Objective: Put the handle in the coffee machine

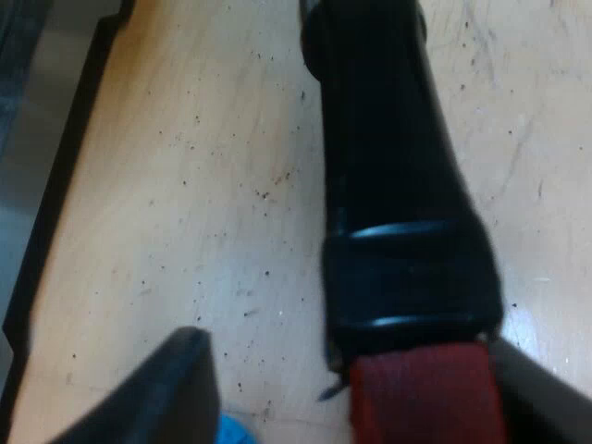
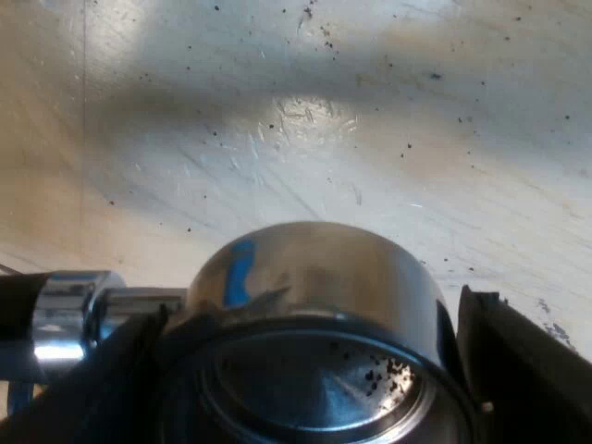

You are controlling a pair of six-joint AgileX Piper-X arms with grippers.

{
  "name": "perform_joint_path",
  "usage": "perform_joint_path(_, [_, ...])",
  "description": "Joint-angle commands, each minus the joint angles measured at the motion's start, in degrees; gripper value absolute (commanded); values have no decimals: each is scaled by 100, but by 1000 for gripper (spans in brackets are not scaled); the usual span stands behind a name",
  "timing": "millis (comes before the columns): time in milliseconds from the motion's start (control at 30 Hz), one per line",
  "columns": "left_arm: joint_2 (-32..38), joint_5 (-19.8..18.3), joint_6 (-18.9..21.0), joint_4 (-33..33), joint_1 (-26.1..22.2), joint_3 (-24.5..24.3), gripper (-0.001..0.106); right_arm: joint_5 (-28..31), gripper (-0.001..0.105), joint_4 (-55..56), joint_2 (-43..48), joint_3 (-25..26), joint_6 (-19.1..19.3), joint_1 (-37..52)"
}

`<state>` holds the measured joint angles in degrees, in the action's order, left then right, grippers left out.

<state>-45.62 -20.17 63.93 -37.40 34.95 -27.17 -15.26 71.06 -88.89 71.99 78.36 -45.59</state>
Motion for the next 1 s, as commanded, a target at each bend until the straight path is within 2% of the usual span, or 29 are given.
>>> perform_joint_path(33, [9, -3, 6, -4, -1, -8, 43, -154, 0, 3, 98, 91, 34, 9])
perform_joint_path(267, [9, -3, 6, -4, -1, -8, 15, -154, 0, -36, 98, 91, 23, 9])
perform_joint_path(333, [9, -18, 6, -4, -1, -8, 1, -130, 0, -36, 98, 91, 8, 9])
perform_joint_path(533, [9, -174, 6, 9, -1, -8, 0, -121, 2, -36, 98, 91, 66, 9])
perform_joint_path(600, [9, -323, 6, 9, -1, -8, 0, -121, 17, -36, 98, 91, 118, 9])
perform_joint_path(633, [9, -346, 6, 9, -1, -8, 0, -121, 19, -46, 98, 91, 116, 9])
perform_joint_path(700, [9, -417, 6, 9, -1, -8, 0, -121, 42, -83, 98, 91, 117, 9])
perform_joint_path(733, [9, -537, 6, 9, -1, -8, 0, -121, 50, -113, 98, 91, 117, 9])
perform_joint_path(767, [9, -598, 6, 9, -1, -8, 0, -62, 68, -174, 98, 91, 117, 9])
perform_joint_path(800, [9, -623, 6, 9, -1, -8, 0, 57, 77, -181, 98, 122, 117, 9])
perform_joint_path(833, [9, -664, 6, 9, -34, -8, 0, 235, 83, -178, 98, 164, 117, 9])
perform_joint_path(1000, [9, -940, 6, 9, -312, -8, 0, 858, 80, -169, 98, 521, 147, 9])
